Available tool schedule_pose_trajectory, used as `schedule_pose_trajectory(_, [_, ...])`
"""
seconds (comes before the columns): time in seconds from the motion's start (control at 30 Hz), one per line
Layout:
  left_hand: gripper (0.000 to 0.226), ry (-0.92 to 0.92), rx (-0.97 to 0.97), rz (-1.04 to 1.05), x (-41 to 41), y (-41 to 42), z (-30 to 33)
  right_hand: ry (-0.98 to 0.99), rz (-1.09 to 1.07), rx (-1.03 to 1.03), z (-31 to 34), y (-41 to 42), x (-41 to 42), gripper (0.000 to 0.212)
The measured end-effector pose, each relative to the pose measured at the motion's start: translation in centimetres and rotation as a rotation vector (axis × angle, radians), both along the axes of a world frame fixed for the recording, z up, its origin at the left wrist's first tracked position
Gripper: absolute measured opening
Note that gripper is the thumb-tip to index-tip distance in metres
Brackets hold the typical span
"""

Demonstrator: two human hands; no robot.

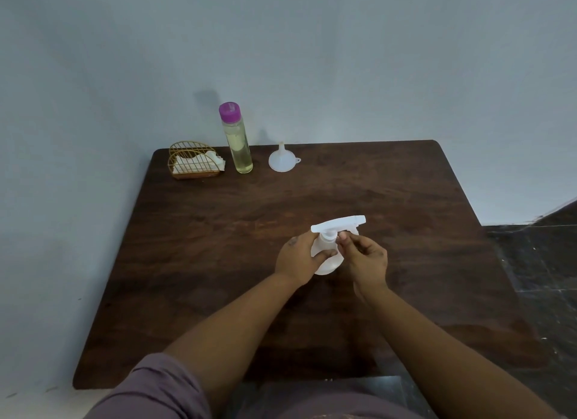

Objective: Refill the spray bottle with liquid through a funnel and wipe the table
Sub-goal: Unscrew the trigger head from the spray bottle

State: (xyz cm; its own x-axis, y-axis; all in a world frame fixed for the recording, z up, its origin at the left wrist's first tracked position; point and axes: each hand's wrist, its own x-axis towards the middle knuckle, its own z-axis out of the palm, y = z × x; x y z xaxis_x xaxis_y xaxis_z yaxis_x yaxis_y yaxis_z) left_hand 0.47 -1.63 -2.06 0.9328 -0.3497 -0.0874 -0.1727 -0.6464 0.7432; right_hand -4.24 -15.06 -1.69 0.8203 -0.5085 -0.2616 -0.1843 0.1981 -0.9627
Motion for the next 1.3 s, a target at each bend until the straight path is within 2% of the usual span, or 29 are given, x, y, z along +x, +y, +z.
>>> schedule_pose_trajectory(0.13, [0.042,-0.063,0.027,-0.002,-0.6,0.0,0.1,-0.001,0.111,-0.193,-0.8,0.6,-0.9,0.035])
schedule_pose_trajectory(0.2, [0.037,-0.081,0.035,-0.011,-0.8,0.0,0.0,-0.001,0.152,-0.291,-1.1,2.0,-1.5,0.034])
schedule_pose_trajectory(0.3, [0.034,-0.083,0.048,-0.001,-0.7,0.1,0.0,0.006,0.097,-0.343,-0.8,2.7,-1.0,0.049])
schedule_pose_trajectory(0.53, [0.043,-0.107,0.039,0.000,-0.9,0.0,0.2,-0.004,0.151,-0.332,-0.7,0.6,-0.7,0.009])
schedule_pose_trajectory(0.7, [0.054,-0.101,0.071,-0.003,-1.2,0.1,0.4,-0.032,0.207,-0.343,-0.9,0.4,-1.1,0.020])
schedule_pose_trajectory(0.8, [0.050,-0.120,0.064,-0.015,-1.2,0.0,0.4,0.004,0.226,-0.453,-0.3,1.3,-0.9,0.040])
schedule_pose_trajectory(0.87, [0.047,-0.122,0.078,-0.024,-1.2,0.0,0.6,0.006,0.225,-0.498,0.2,1.2,-0.6,0.034])
schedule_pose_trajectory(0.97, [0.050,-0.122,0.093,-0.027,-1.0,0.0,0.7,-0.027,0.227,-0.431,-0.1,0.4,-0.5,0.007])
schedule_pose_trajectory(1.07, [0.057,-0.117,0.106,-0.014,-0.9,0.1,0.6,-0.037,0.242,-0.405,-0.6,-0.3,-0.9,0.016])
schedule_pose_trajectory(1.13, [0.055,-0.104,0.103,-0.013,-1.0,0.3,0.4,-0.085,0.317,-0.502,-0.5,0.0,-1.2,0.010])
schedule_pose_trajectory(1.23, [0.051,-0.105,0.078,-0.011,-1.0,0.3,0.3,-0.039,0.333,-0.619,0.0,0.7,-0.8,0.038])
schedule_pose_trajectory(1.3, [0.054,-0.097,0.070,-0.004,-1.1,0.3,0.4,-0.001,0.318,-0.621,0.3,0.9,-0.3,0.035])
